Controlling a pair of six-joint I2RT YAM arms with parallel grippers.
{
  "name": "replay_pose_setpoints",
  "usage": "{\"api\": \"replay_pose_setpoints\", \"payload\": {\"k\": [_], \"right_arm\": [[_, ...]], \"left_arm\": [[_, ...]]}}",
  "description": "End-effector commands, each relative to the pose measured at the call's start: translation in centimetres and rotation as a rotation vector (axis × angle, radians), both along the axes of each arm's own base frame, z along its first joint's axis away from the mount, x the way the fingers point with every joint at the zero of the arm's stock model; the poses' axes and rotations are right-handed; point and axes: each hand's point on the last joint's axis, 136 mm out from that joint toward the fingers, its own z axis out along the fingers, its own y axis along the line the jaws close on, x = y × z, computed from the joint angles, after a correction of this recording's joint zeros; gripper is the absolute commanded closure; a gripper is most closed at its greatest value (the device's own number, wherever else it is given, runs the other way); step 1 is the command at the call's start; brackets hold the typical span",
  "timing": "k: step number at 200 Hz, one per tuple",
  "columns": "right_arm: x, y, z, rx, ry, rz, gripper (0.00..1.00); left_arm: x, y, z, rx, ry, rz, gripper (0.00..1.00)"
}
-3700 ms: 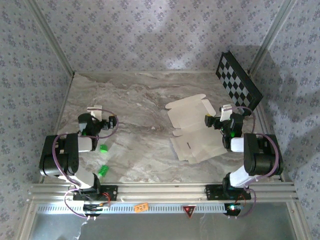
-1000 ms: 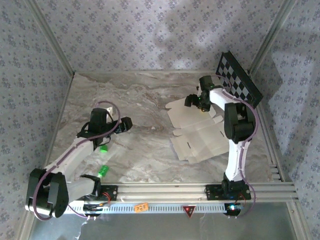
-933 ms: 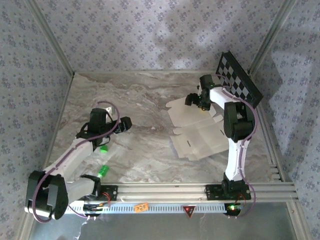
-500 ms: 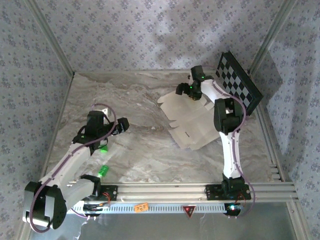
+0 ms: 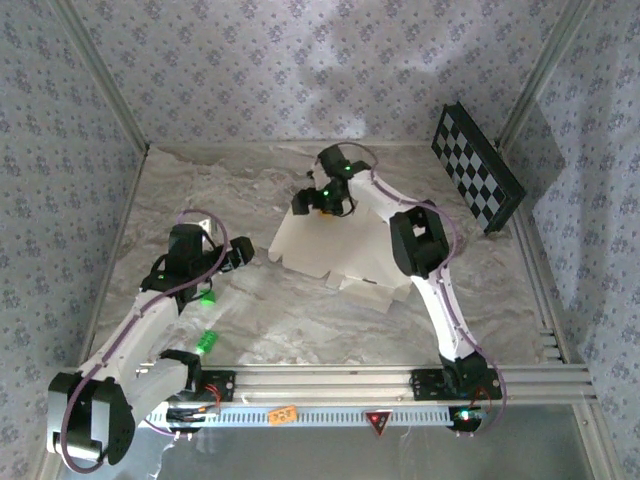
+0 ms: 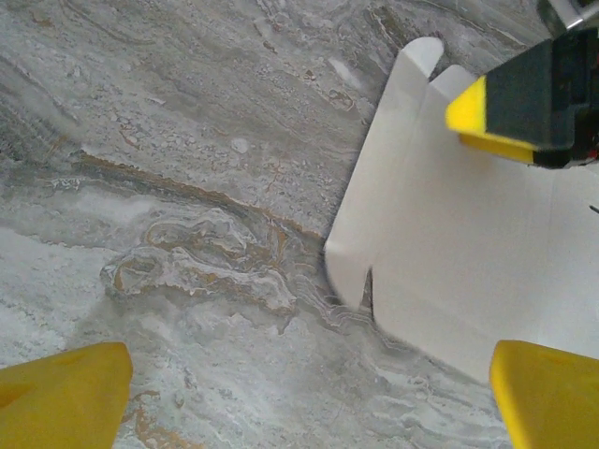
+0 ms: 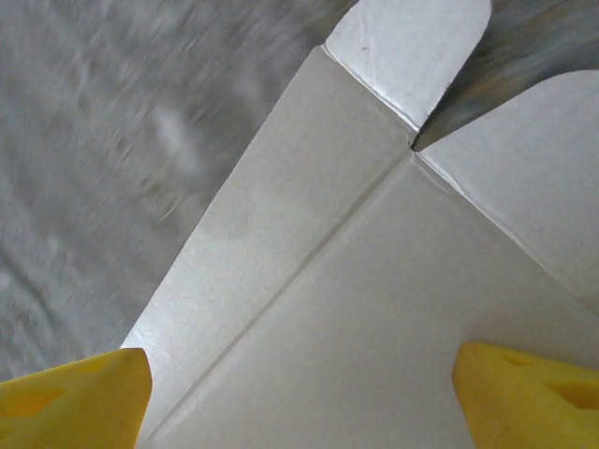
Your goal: Fold the paper box
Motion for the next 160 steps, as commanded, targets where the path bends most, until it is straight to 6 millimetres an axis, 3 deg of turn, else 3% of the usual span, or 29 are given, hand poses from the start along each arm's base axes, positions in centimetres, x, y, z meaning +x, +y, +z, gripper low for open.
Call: {"api": "replay_pose_setpoints", "payload": {"k": [1, 36, 72, 112, 137, 160], "right_arm": [[-7.1, 1.0, -0.9, -0.058, 0.143, 0.166, 0.13], [-13.3, 1.2, 0.6, -0.097, 0.184, 0.316, 0.12], [-14.6, -1.7, 3.6, -0.129, 0.113, 0.212, 0.12], [-16.0, -7.3, 4.4, -0.164, 0.090, 0.011, 0.12], [-17.5, -11.4, 3.5, -0.201, 0.106, -0.110, 0.12], [-19.0, -14.3, 2.2, -0.194, 0.140, -0.204, 0.12]], "left_arm": [[0.2, -0.2, 1.2, -0.014, -0.009, -0.008, 0.02], [0.9, -0.8, 1.2, -0.017, 0.006, -0.038, 0.05], [2.2, -3.3, 0.2, -0.080, 0.060, -0.146, 0.18], [3.7, -8.9, -1.1, -0.101, 0.149, -0.356, 0.31], [4.0, -12.8, -2.3, -0.084, 0.214, -0.497, 0.40], [4.2, -15.2, -3.9, -0.065, 0.266, -0.577, 0.45]]}}
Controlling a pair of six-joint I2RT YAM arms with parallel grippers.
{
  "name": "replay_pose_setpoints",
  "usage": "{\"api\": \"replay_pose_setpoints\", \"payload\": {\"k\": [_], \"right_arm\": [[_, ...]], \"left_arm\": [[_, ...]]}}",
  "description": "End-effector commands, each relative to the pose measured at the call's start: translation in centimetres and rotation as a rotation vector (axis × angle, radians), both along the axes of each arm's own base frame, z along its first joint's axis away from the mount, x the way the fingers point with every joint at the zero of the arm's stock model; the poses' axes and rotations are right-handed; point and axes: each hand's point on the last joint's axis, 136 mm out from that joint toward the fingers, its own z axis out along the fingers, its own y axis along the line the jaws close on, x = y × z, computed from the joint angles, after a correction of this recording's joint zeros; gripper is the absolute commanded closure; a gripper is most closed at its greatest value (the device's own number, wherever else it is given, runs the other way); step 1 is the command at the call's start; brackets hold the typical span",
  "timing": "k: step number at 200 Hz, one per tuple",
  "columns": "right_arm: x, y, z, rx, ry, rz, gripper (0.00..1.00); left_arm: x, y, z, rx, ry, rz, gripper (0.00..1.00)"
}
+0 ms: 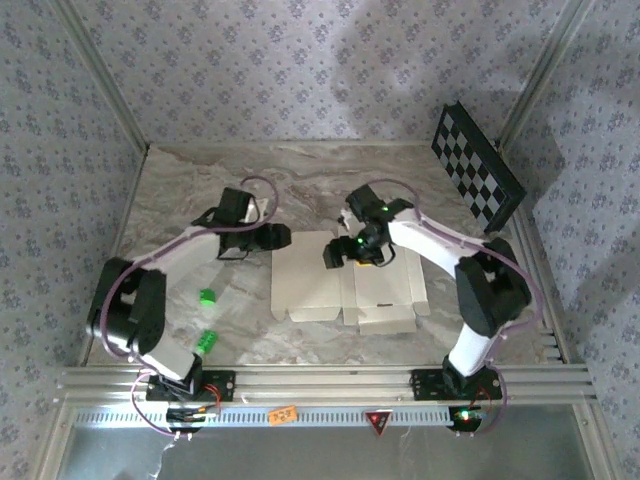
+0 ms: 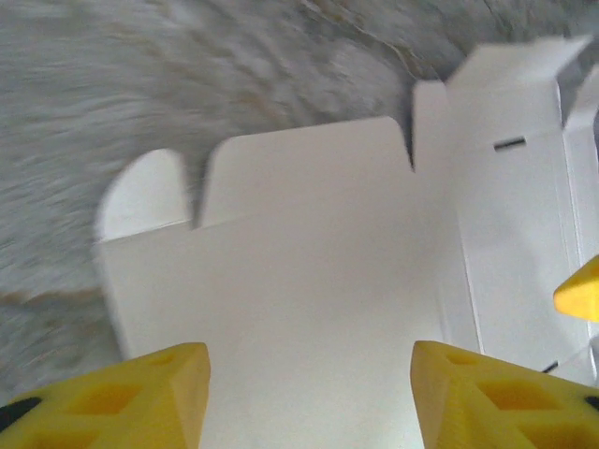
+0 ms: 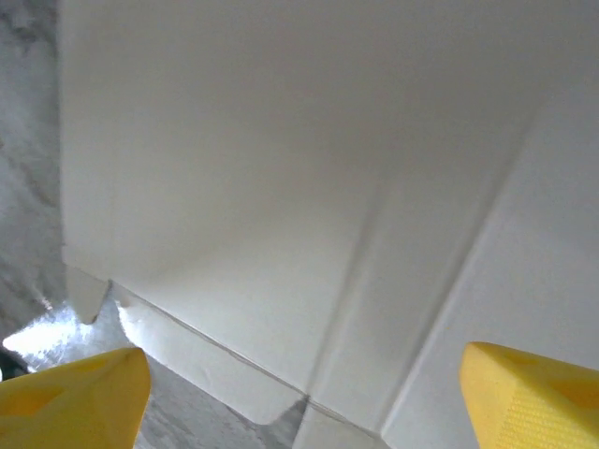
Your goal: Fold the paper box
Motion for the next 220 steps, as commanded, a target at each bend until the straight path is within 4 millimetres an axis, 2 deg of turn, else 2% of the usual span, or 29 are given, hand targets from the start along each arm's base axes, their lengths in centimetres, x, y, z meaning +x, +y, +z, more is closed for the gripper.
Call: {"api": "replay_pose_setpoints", "payload": {"k": [1, 24, 66, 85, 103, 141, 167, 171, 182, 199, 220], "right_arm": [[-1.1, -3.1, -1.8, -0.034, 0.027, -0.143, 0.12], [-1.9, -5.3, -3.1, -0.037, 0.059, -0.214, 0.13], [-1.2, -7.8, -5.3, -0.047, 0.076, -0.292, 0.13], [-0.1, -9.2, -5.8, -0.095, 0.063, -0.303, 0.14], [0.5, -9.6, -6.2, -0.121, 0.075, -0.293, 0.14], [4.4, -9.9, -6.6, -0.109, 0.054, -0.307, 0.14], [7.8, -9.0, -6.4, -0.087, 0.021, -0.305, 0.14], [9.2, -8.5, -5.6, -0.069, -0.008, -0.305, 0.14], [10.7, -7.4, -5.5, -0.044, -0.021, -0.296, 0.15], [12.7, -5.4, -5.4, -0.009, -0.033, -0.270, 0.15], [14.6, -1.8, -5.0, 0.045, -0.046, -0.206, 0.15]], "left_arm": [[-0.7, -2.7, -0.7, -0.006, 0.045, -0.142, 0.45], [-1.1, -4.2, -2.5, 0.011, 0.109, -0.214, 0.49], [-2.5, -4.2, -5.8, 0.033, 0.195, -0.247, 0.52], [-3.6, -3.8, -6.7, 0.040, 0.228, -0.257, 0.52], [-4.6, -3.5, -7.0, 0.043, 0.244, -0.260, 0.52], [-6.8, -3.4, -6.9, 0.055, 0.254, -0.258, 0.50], [-8.6, -3.9, -7.0, 0.074, 0.260, -0.261, 0.49], [-8.8, -3.9, -7.0, 0.081, 0.261, -0.260, 0.49], [-9.6, -4.2, -7.1, 0.091, 0.262, -0.260, 0.49], [-10.9, -5.0, -7.2, 0.104, 0.269, -0.267, 0.48], [-12.3, -5.9, -7.4, 0.122, 0.272, -0.275, 0.48]]}}
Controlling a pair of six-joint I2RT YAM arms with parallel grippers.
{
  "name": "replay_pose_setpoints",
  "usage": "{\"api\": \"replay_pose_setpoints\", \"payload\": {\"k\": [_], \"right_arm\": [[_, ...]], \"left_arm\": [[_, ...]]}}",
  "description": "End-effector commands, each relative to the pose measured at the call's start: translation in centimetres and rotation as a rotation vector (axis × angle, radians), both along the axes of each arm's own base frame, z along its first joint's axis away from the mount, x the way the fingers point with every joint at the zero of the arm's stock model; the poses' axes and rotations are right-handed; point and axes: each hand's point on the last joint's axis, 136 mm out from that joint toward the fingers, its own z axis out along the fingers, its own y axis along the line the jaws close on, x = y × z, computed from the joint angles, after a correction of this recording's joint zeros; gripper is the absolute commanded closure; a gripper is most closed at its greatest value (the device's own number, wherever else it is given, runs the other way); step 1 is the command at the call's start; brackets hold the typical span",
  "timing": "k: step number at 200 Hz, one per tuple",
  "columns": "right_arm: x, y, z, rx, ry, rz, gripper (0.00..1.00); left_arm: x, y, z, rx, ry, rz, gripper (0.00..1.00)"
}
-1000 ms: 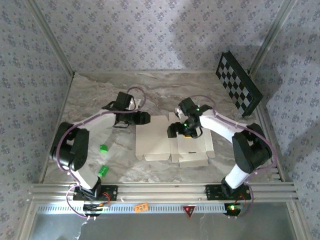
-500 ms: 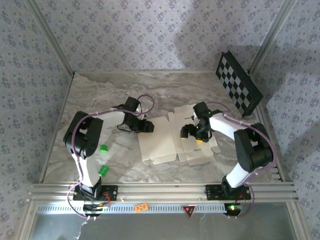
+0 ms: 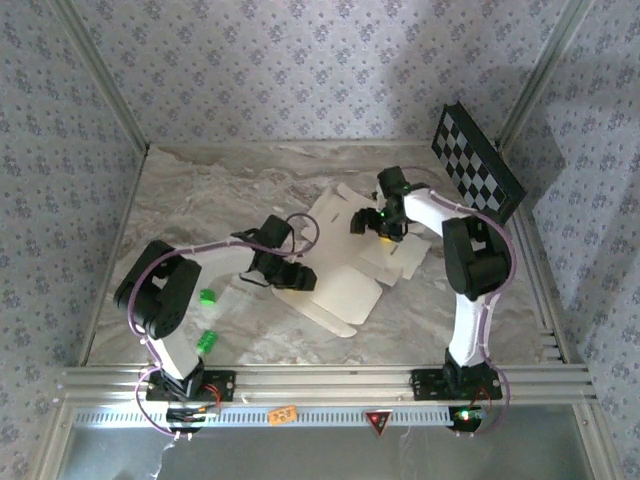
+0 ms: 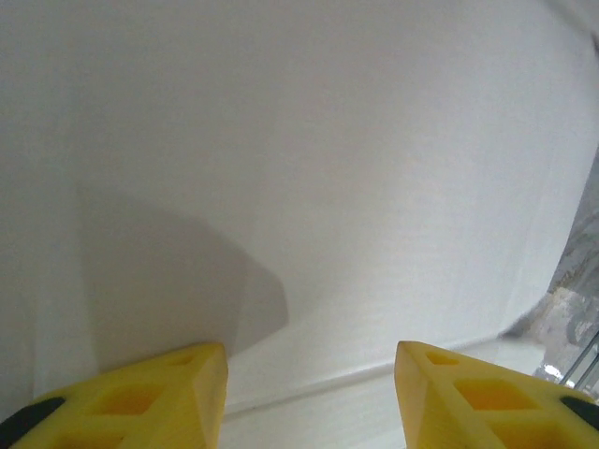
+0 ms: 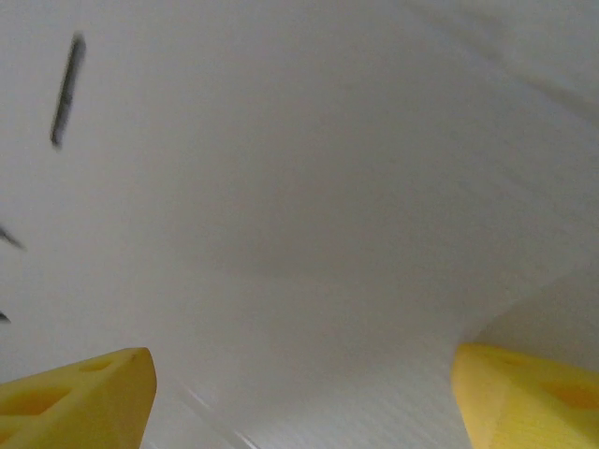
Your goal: Fold the paper box
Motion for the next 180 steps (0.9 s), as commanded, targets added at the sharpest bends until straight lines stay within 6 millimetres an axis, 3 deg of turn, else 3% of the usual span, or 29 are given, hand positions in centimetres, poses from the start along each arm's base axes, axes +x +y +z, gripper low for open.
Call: {"api": "replay_pose_setpoints", "payload": {"k": [1, 36, 77, 104, 135, 180], "right_arm": [[1.3, 4.1, -0.2, 0.060, -0.009, 0.089, 0.15], [2.0, 10.2, -0.3, 0.150, -0.007, 0.205, 0.16], [2.0, 13.0, 0.6, 0.212, -0.009, 0.244, 0.16], [2.0, 12.9, 3.3, 0.229, -0.049, 0.252, 0.16], [1.4, 11.4, 6.5, 0.214, -0.092, 0.236, 0.16], [-0.6, 8.1, 7.2, 0.222, -0.068, 0.169, 0.17]], "left_arm": [[-1.7, -0.3, -0.5, 0.044, 0.018, 0.022, 0.48], [-3.3, -1.4, -0.3, 0.048, 0.021, 0.027, 0.46], [-2.9, -1.7, 1.9, 0.012, -0.030, 0.051, 0.45], [-1.5, -1.9, 4.8, 0.009, -0.102, 0.051, 0.45], [1.1, -1.2, 7.6, 0.007, -0.183, 0.099, 0.44], [5.1, 2.0, 8.2, 0.068, -0.236, 0.190, 0.47]]}}
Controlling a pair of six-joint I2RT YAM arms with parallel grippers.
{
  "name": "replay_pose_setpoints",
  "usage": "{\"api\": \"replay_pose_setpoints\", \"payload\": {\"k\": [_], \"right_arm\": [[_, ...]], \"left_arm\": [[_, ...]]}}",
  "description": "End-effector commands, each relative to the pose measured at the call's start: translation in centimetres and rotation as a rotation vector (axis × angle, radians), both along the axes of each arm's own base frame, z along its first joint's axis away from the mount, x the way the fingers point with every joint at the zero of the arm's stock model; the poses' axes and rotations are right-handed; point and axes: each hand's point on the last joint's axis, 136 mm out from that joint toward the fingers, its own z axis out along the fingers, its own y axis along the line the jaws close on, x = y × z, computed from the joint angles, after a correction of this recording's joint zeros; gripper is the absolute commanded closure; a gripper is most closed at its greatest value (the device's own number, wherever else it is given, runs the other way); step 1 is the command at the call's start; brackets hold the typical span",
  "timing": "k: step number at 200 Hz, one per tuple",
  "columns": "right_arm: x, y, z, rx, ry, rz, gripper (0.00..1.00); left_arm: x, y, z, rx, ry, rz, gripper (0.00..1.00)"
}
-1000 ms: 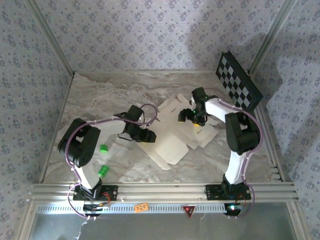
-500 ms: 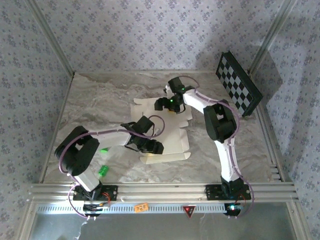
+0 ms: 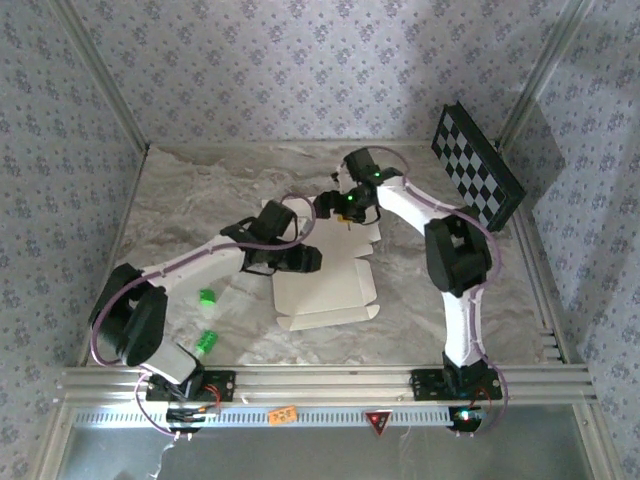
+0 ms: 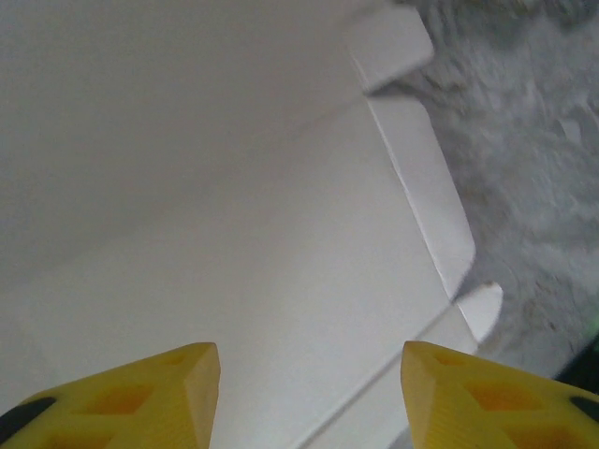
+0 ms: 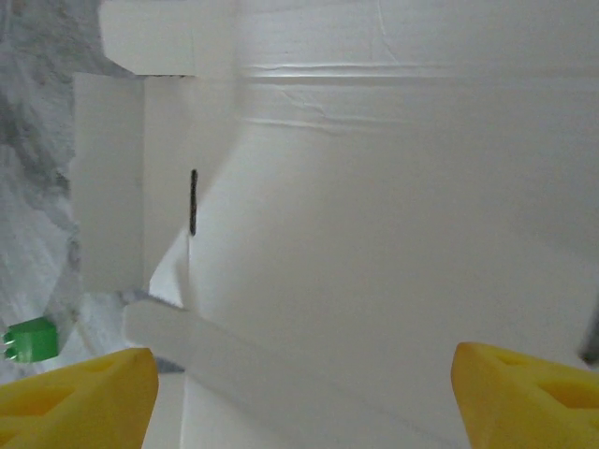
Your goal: Fold the paper box
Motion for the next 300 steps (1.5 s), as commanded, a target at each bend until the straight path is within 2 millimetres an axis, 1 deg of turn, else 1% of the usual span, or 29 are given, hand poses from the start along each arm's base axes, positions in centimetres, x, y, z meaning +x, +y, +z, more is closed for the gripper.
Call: {"api": "replay_pose_setpoints", "payload": {"k": [1, 26, 60, 89, 121, 134, 139, 141, 144, 168, 181, 195, 210, 235, 254, 267, 285, 296, 298, 300], "right_arm": [[-1.5, -1.9, 0.5, 0.010, 0.039, -0.034, 0.17], [-3.1, -2.5, -0.3, 0.032, 0.077, -0.023, 0.22], [-4.9, -3.4, -2.7, 0.006, 0.136, -0.019, 0.24], [-6.0, -4.3, -4.9, -0.013, 0.182, -0.036, 0.25], [-7.4, -5.8, -7.5, -0.075, 0.226, -0.069, 0.25], [-7.9, -6.3, -8.2, -0.083, 0.237, -0.084, 0.26], [-7.8, -6.3, -8.1, -0.082, 0.230, -0.089, 0.26], [-8.5, -6.7, -8.7, -0.092, 0.251, -0.091, 0.26], [-8.9, -6.9, -9.0, -0.097, 0.258, -0.095, 0.26], [-9.6, -7.6, -9.3, -0.110, 0.255, -0.115, 0.26], [-9.7, -7.9, -9.2, -0.117, 0.243, -0.126, 0.26], [-9.7, -8.2, -9.1, -0.142, 0.224, -0.134, 0.25], [-9.5, -8.5, -8.9, -0.167, 0.206, -0.140, 0.25], [-8.7, -8.8, -7.4, -0.180, 0.161, -0.157, 0.24], [-7.9, -8.4, -5.7, -0.166, 0.118, -0.163, 0.24], [-7.4, -7.9, -4.4, -0.151, 0.090, -0.166, 0.24], [-6.9, -6.9, -2.7, -0.123, 0.059, -0.163, 0.24], [-7.2, -6.3, -2.4, -0.110, 0.058, -0.155, 0.24], [-6.6, -5.9, -1.5, -0.093, 0.036, -0.153, 0.24], [-6.4, -5.6, -1.1, -0.085, 0.029, -0.151, 0.24]], "left_arm": [[1.5, 2.3, 0.0, 0.074, -0.021, 0.038, 0.47], [2.8, 3.5, -1.1, 0.104, -0.011, 0.056, 0.48], [4.0, 5.3, -3.7, 0.142, 0.029, 0.089, 0.49], [4.1, 6.0, -6.0, 0.146, 0.071, 0.105, 0.49], [4.2, 7.0, -8.5, 0.149, 0.119, 0.132, 0.49], [4.3, 7.4, -9.3, 0.151, 0.131, 0.144, 0.50], [4.4, 7.5, -9.5, 0.148, 0.134, 0.149, 0.50], [4.4, 7.6, -9.6, 0.146, 0.137, 0.150, 0.50], [4.5, 7.7, -9.8, 0.144, 0.140, 0.152, 0.50], [4.8, 7.7, -10.4, 0.119, 0.157, 0.158, 0.51], [5.0, 7.2, -10.3, 0.091, 0.153, 0.149, 0.51], [5.2, 6.2, -9.8, 0.028, 0.143, 0.132, 0.51], [5.3, 5.7, -9.2, -0.011, 0.138, 0.130, 0.51], [5.4, 5.4, -8.0, -0.045, 0.119, 0.128, 0.51], [5.6, 5.1, -6.1, -0.071, 0.082, 0.120, 0.51], [5.9, 5.0, -4.3, -0.084, 0.045, 0.117, 0.50], [6.1, 5.4, -2.3, -0.080, 0.001, 0.126, 0.49], [6.2, 5.8, -1.3, -0.077, -0.023, 0.135, 0.48], [6.2, 5.9, -1.1, -0.075, -0.025, 0.139, 0.48], [6.2, 5.9, -1.0, -0.075, -0.027, 0.141, 0.48]]}}
